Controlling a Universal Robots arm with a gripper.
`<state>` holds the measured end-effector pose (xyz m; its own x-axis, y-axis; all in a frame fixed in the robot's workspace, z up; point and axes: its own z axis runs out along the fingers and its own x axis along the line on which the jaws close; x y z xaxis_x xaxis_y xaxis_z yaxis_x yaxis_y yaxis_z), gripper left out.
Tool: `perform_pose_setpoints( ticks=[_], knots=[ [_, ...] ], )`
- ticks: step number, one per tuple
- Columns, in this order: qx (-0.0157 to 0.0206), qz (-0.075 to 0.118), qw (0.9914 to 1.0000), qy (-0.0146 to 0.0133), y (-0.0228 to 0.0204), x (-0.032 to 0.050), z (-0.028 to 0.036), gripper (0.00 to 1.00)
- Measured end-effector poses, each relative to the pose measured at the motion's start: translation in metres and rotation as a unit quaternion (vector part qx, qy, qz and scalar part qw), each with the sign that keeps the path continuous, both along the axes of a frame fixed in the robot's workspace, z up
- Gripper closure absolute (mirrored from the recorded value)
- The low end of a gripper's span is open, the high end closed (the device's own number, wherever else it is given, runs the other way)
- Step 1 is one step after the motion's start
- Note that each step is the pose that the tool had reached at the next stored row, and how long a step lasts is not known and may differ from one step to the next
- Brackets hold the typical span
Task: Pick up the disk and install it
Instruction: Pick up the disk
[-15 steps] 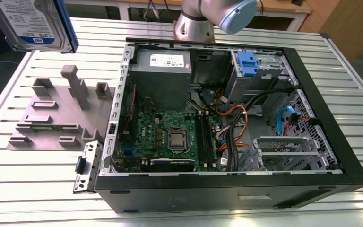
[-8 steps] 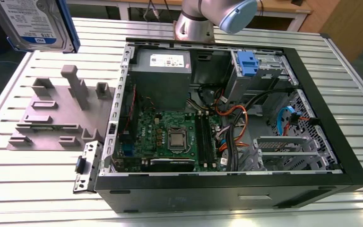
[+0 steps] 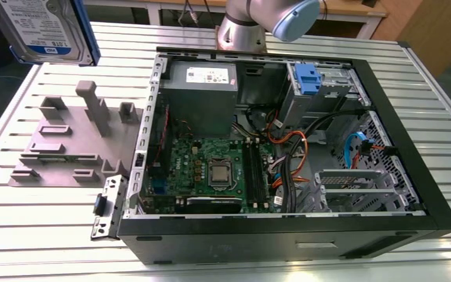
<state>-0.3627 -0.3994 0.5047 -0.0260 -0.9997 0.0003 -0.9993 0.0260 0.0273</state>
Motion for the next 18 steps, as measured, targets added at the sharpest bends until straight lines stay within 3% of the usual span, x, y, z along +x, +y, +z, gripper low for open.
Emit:
perform_pose_setpoints(
  ticks=[18],
  knots=[
    [0.0,0.0,1.0,0.0,0.0,0.0052,0.0,0.64]
  ],
)
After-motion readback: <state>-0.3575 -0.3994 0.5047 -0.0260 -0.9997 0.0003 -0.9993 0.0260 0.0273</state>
